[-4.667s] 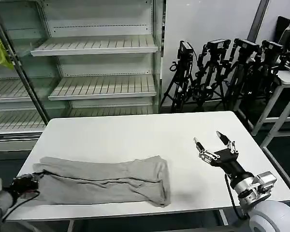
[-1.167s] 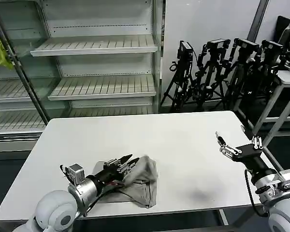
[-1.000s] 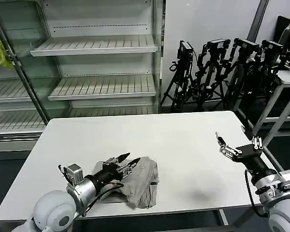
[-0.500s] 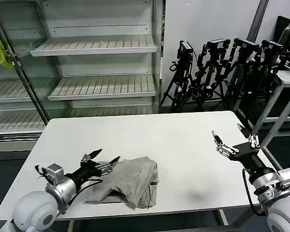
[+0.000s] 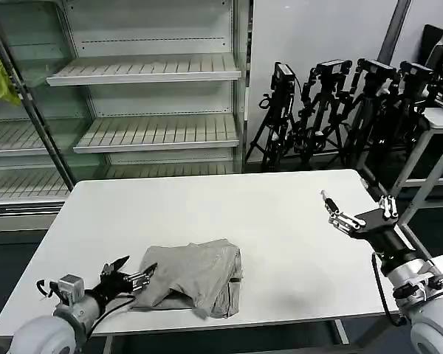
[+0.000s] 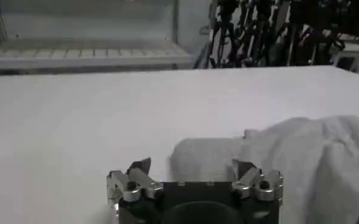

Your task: Fold and organize the clothes.

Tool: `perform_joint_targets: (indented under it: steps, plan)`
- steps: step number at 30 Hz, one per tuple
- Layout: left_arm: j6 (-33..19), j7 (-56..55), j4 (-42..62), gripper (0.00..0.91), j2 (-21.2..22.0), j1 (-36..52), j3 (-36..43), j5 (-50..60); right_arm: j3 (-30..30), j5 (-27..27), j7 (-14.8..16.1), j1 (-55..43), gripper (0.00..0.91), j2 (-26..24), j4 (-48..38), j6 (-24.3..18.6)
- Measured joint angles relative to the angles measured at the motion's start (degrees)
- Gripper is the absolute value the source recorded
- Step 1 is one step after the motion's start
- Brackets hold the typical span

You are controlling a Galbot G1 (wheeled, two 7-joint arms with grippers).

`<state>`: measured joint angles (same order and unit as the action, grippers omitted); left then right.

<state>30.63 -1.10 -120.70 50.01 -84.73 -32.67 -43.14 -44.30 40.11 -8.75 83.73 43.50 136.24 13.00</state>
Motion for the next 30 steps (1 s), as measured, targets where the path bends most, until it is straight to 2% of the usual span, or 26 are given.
perform_joint_targets:
  steps: [16, 18, 20, 21, 23, 30]
  plan:
    - [0.3, 0.5, -1.0, 0.907, 1.5, -3.0, 0.4, 0.9, 0.5, -0.5, 0.1, 0.6, 0.907, 1.3, 0.4, -0.3]
    - [0.4, 0.6, -1.1, 0.756, 1.7, -2.9, 0.5, 0.9, 0.5, -0.5, 0.1, 0.7, 0.907, 1.3, 0.5, -0.3]
    - [0.5, 0.7, -1.1, 0.262, 1.7, -2.9, 0.7, 1.0, 0.4, -0.6, 0.0, 0.7, 0.907, 1.3, 0.6, -0.3]
    - [0.5, 0.8, -1.2, 0.091, 1.7, -2.9, 0.7, 1.0, 0.3, -0.6, 0.0, 0.8, 0.907, 1.3, 0.6, -0.3]
    - [0.5, 0.9, -1.2, 0.040, 1.7, -2.8, 0.7, 1.0, 0.2, -0.6, 0.0, 0.9, 0.907, 1.2, 0.8, -0.3]
    - [0.4, 1.2, -1.7, 0.040, 2.2, -2.4, 1.1, 1.1, 0.4, -0.8, 0.0, 1.1, 0.907, 1.4, 0.7, -0.3]
